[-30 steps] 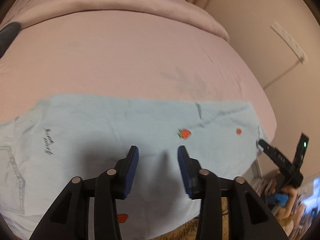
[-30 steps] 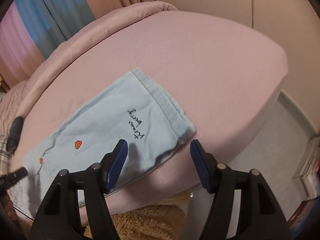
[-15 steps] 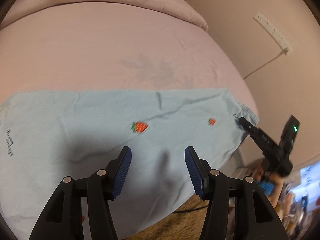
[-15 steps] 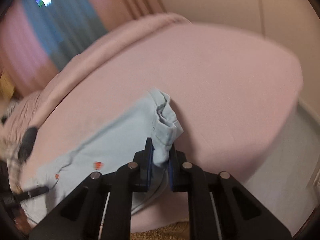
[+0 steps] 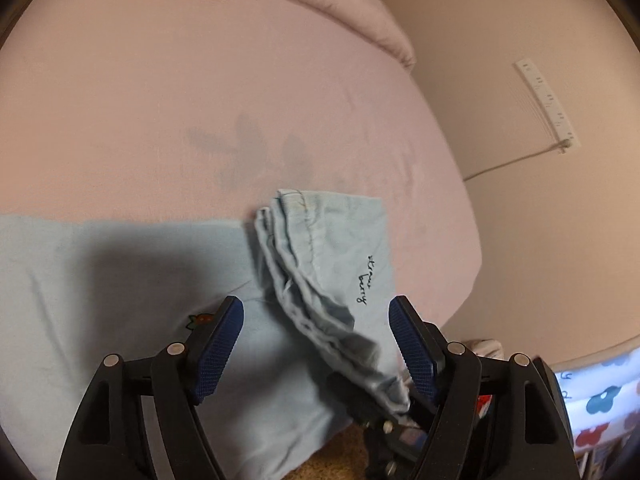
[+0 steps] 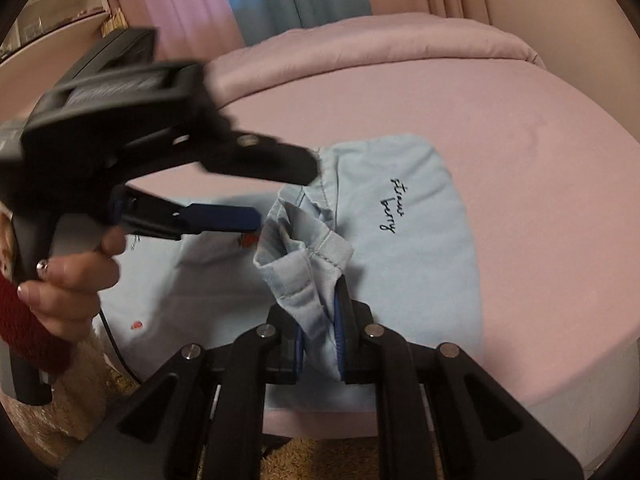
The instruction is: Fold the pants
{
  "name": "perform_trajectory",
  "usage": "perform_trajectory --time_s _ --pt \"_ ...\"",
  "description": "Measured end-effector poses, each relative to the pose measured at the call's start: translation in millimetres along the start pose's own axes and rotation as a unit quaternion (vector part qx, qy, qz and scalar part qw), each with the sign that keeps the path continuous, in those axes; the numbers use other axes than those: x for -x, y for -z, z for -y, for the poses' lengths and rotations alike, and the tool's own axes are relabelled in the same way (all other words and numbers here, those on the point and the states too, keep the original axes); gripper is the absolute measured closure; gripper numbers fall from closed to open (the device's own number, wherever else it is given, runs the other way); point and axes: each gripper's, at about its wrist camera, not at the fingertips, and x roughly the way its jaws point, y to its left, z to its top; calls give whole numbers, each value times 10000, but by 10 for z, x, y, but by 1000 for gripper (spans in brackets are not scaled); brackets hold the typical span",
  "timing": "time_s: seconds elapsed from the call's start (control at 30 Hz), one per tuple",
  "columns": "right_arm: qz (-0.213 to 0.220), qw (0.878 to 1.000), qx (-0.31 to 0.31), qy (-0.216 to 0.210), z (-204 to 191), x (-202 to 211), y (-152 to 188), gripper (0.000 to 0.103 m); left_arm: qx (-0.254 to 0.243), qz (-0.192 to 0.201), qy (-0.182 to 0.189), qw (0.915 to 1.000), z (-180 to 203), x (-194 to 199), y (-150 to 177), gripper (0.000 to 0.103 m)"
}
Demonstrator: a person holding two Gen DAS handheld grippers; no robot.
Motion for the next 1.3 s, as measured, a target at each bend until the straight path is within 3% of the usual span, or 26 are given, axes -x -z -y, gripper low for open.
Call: perform_trajectory --time_s 0.13,0.2,0.23,0.3,0.47,0.6,0.87,1.1,1.17,1.3 --pt "88 9998 178 36 -34 22 -63 90 93 -135 18 9999 8 -154 -42 29" --pt "135 9997 218 43 -54 43 -71 90 81 -106 10 9999 36 -199 -62 61" --pt "113 9997 222 64 -61 39 -77 90 2 -147 -86 9999 61 -227 -69 84" --pt "67 9995 288 147 -98 44 -76 90 -148 -42 -238 9996 99 -163 -33 91" --pt "263 9979 597 -55 -366 195 -193 90 -473 590 -367 9965 114 390 56 92" --pt "280 9964 668 -437 -623 173 -215 90 -719 872 -795 9904 -12 791 136 92" --pt "-373 9883 1126 -958 -1156 -215 -49 90 -359 558 -1516 9862 -699 960 354 92" --pt "-751 9867 1293 -636 -1269 -530 -12 84 84 478 -1846 9816 -1076 1031 468 92" --pt "-760 9860 1332 -656 -1274 -519 -28 78 144 496 -1719 9838 -1097 1079 533 92" --pt "-859 9814 1463 -903 -1325 -446 -55 48 178 700 -1720 9825 -1092 1312 659 92"
